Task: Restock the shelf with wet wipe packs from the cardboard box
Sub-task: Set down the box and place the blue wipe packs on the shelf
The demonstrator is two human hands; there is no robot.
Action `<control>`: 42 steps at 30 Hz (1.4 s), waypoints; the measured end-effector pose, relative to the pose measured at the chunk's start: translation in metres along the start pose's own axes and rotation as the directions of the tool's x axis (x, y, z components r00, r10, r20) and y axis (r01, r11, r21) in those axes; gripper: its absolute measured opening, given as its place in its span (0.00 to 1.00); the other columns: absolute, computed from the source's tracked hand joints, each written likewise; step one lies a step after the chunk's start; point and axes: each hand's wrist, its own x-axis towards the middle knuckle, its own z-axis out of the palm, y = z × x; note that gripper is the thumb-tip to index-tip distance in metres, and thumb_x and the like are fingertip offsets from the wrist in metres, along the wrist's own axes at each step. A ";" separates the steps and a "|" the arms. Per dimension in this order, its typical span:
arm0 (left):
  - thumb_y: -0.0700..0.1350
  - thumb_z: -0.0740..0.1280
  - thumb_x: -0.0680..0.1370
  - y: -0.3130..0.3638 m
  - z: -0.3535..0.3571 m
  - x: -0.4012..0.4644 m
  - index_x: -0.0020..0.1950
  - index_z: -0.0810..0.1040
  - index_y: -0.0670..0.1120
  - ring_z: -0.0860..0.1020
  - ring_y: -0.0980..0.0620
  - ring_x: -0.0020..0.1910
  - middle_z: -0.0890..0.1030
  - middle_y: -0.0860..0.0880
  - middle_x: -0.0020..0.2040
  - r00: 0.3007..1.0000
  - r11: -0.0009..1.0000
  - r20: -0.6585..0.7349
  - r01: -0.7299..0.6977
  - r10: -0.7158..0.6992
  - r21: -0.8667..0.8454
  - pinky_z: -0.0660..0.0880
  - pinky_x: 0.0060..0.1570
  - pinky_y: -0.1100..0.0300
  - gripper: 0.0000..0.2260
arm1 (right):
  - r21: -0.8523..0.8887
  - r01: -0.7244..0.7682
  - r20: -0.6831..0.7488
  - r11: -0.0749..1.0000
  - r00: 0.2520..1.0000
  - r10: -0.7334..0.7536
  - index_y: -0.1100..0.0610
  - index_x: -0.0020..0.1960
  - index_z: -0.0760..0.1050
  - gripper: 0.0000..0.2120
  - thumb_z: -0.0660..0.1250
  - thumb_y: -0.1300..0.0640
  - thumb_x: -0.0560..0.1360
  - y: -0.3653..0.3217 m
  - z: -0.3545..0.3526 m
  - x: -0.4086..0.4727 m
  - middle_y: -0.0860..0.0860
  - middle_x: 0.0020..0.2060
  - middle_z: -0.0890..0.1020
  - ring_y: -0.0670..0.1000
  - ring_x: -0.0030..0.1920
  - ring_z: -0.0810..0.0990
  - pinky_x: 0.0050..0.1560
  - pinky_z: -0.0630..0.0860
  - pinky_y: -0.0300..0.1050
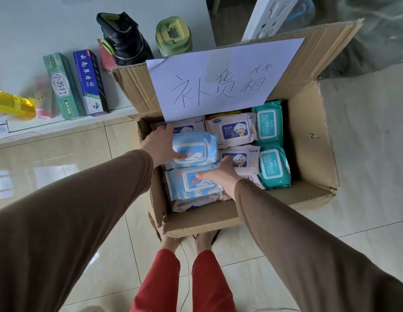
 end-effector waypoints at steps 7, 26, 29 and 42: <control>0.66 0.77 0.61 -0.001 -0.001 0.001 0.62 0.69 0.45 0.73 0.45 0.60 0.73 0.46 0.61 0.998 1.000 0.071 0.002 0.000 -0.028 0.73 0.57 0.50 0.39 | 0.023 -0.084 0.085 0.996 0.993 0.082 0.57 0.56 0.74 0.25 0.82 0.55 0.65 0.005 -0.001 0.001 0.52 0.55 0.83 0.44 0.45 0.81 0.39 0.79 0.36; 0.61 0.78 0.64 0.020 -0.026 -0.049 0.58 0.75 0.59 0.78 0.52 0.45 0.80 0.53 0.47 0.997 0.945 0.001 0.076 -0.080 -0.317 0.75 0.45 0.57 0.26 | 0.172 0.070 0.253 0.983 0.961 -0.112 0.54 0.52 0.82 0.16 0.80 0.63 0.67 0.005 0.002 -0.069 0.47 0.45 0.86 0.40 0.41 0.84 0.38 0.76 0.29; 0.60 0.77 0.65 0.015 -0.060 -0.081 0.53 0.72 0.60 0.75 0.58 0.38 0.78 0.56 0.41 0.994 0.928 -0.054 0.066 -0.093 -0.367 0.69 0.34 0.61 0.21 | 0.135 0.114 0.251 0.984 0.957 -0.145 0.50 0.50 0.81 0.13 0.79 0.61 0.69 -0.005 -0.031 -0.110 0.46 0.43 0.87 0.45 0.43 0.86 0.38 0.79 0.35; 0.61 0.78 0.64 -0.100 -0.256 -0.355 0.53 0.75 0.54 0.78 0.49 0.42 0.79 0.51 0.43 0.928 0.830 -0.277 0.058 -0.250 -0.555 0.74 0.40 0.52 0.24 | 0.035 0.476 0.338 0.879 0.822 -0.459 0.52 0.58 0.79 0.26 0.81 0.49 0.62 -0.178 -0.061 -0.396 0.52 0.54 0.85 0.50 0.54 0.83 0.53 0.77 0.43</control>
